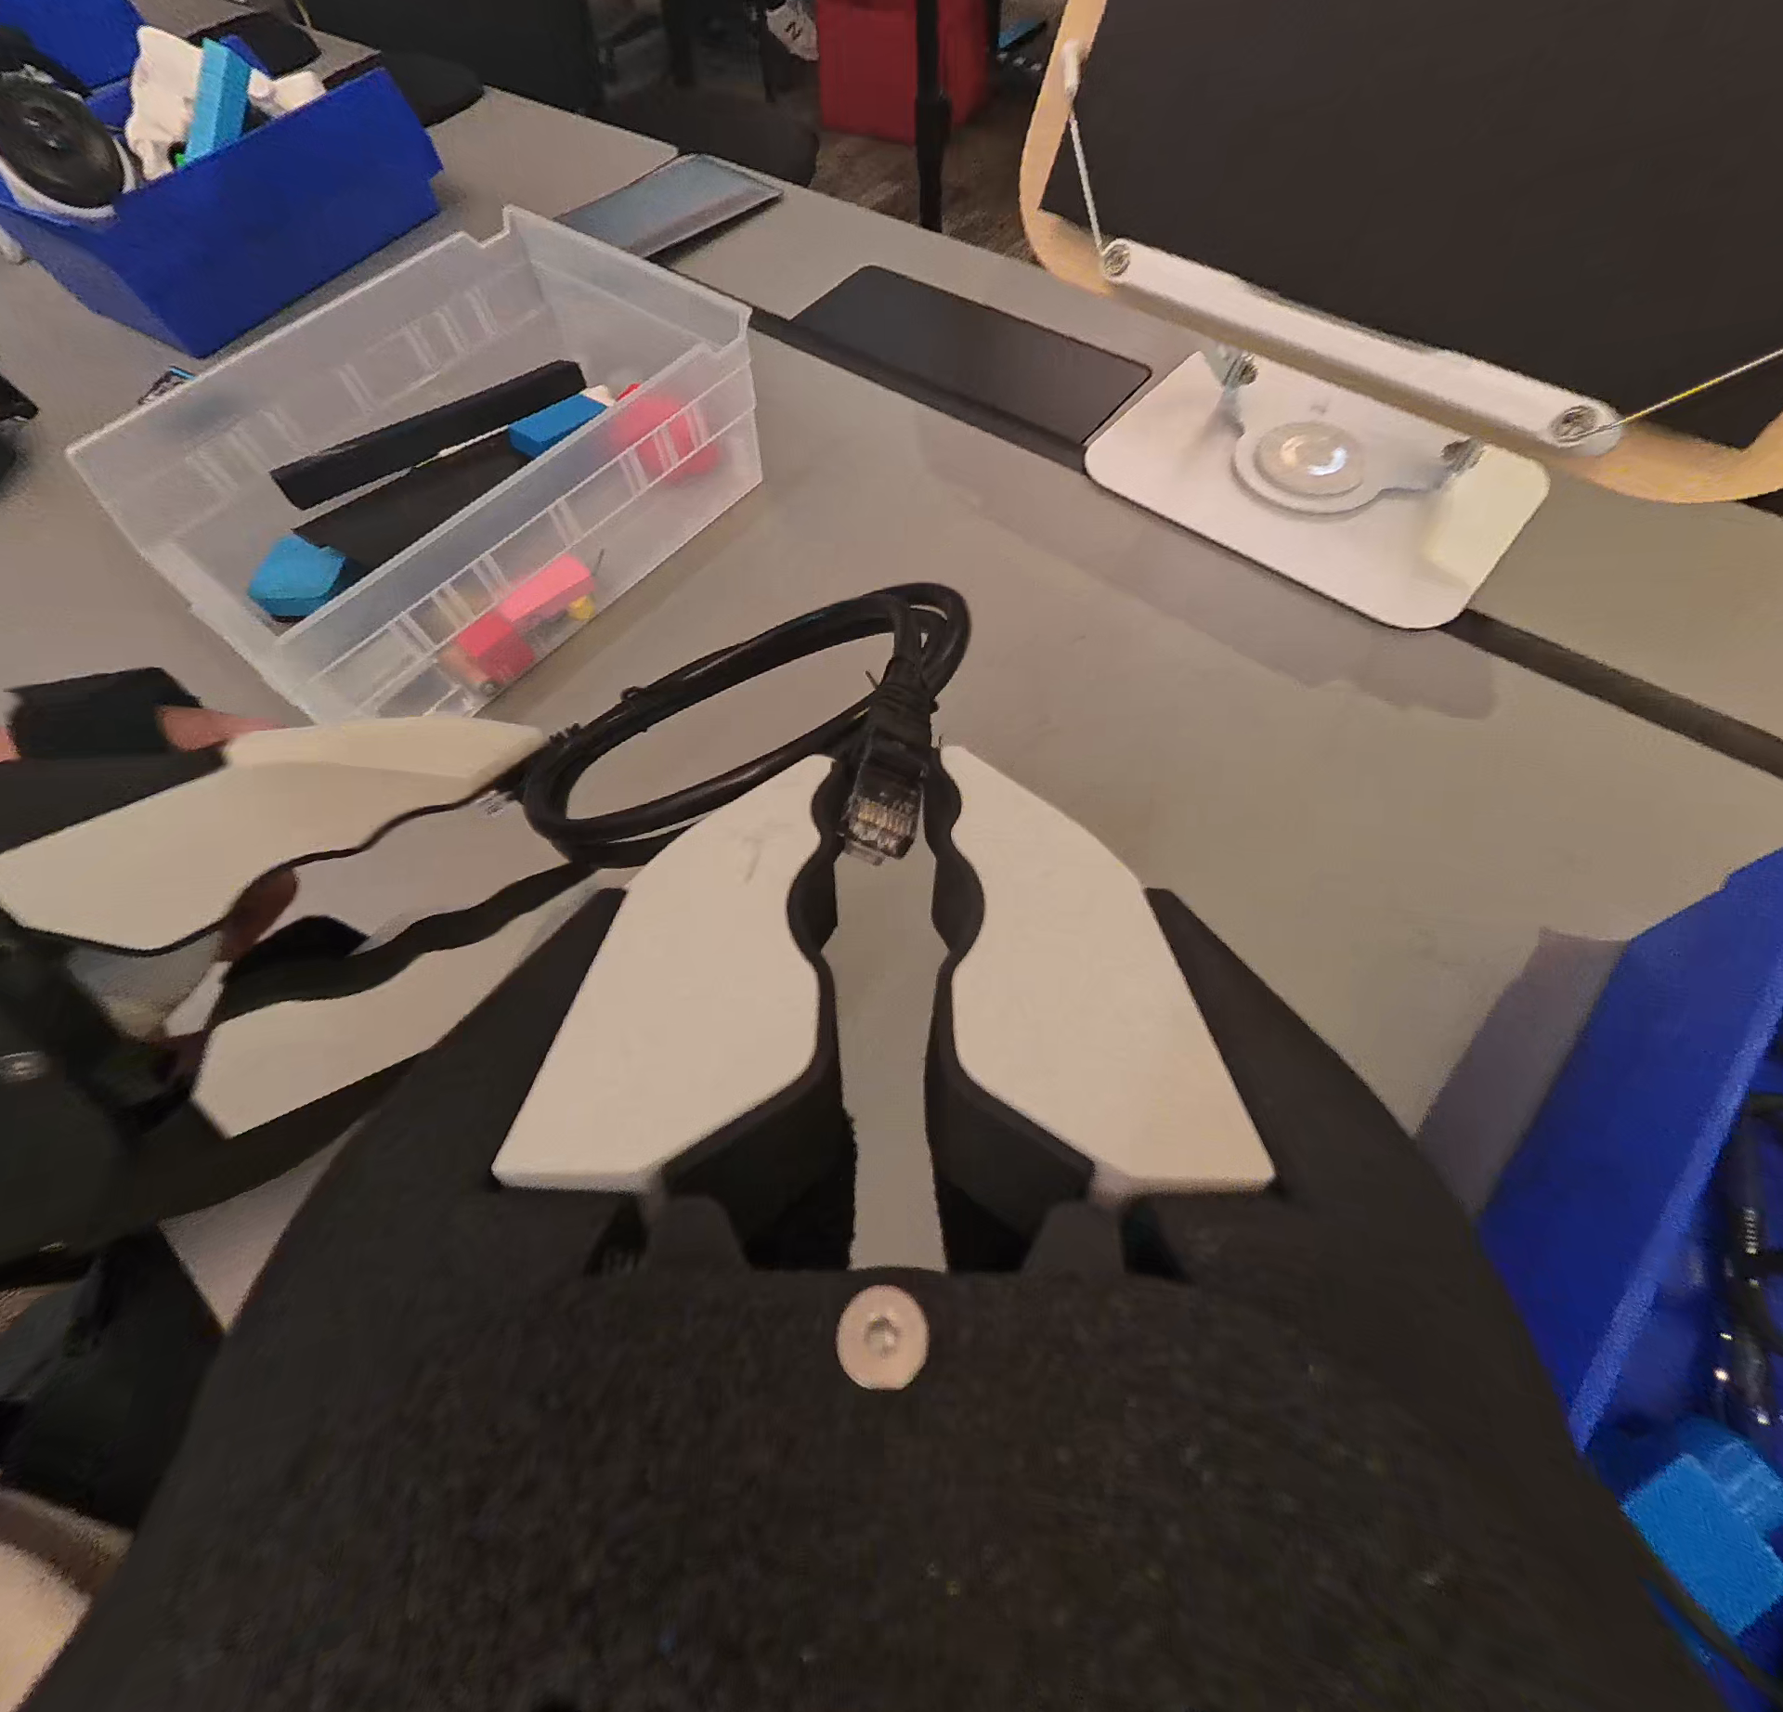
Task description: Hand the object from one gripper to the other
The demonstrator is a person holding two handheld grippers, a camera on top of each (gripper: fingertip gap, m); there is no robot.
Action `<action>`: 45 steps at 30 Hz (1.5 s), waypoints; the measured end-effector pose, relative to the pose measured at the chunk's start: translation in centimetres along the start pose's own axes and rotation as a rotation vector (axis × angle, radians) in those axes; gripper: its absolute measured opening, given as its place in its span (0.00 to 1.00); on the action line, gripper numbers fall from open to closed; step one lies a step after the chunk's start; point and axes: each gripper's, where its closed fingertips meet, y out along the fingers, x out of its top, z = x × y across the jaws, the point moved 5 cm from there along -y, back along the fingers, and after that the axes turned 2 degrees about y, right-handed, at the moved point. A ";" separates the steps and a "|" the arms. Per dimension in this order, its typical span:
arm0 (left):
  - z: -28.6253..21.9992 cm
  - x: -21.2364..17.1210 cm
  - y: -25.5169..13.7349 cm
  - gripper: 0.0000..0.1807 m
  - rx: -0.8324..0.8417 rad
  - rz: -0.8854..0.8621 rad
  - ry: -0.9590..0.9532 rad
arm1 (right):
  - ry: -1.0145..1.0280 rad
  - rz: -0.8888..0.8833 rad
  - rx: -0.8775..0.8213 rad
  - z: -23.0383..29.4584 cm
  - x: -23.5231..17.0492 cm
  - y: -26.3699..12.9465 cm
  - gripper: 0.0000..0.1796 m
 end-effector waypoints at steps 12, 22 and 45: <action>0.5 -0.9 0.3 0.06 0.012 0.019 0.014 | -0.033 -0.098 0.169 0.9 0.2 0.6 0.13; 4.2 -2.7 0.1 0.06 -0.176 -0.094 -0.481 | -0.221 -0.326 0.158 -2.3 1.3 -1.4 0.29; 8.3 -0.6 2.0 0.05 -1.293 0.300 -1.037 | -1.139 -0.183 0.119 7.9 -6.3 4.9 0.12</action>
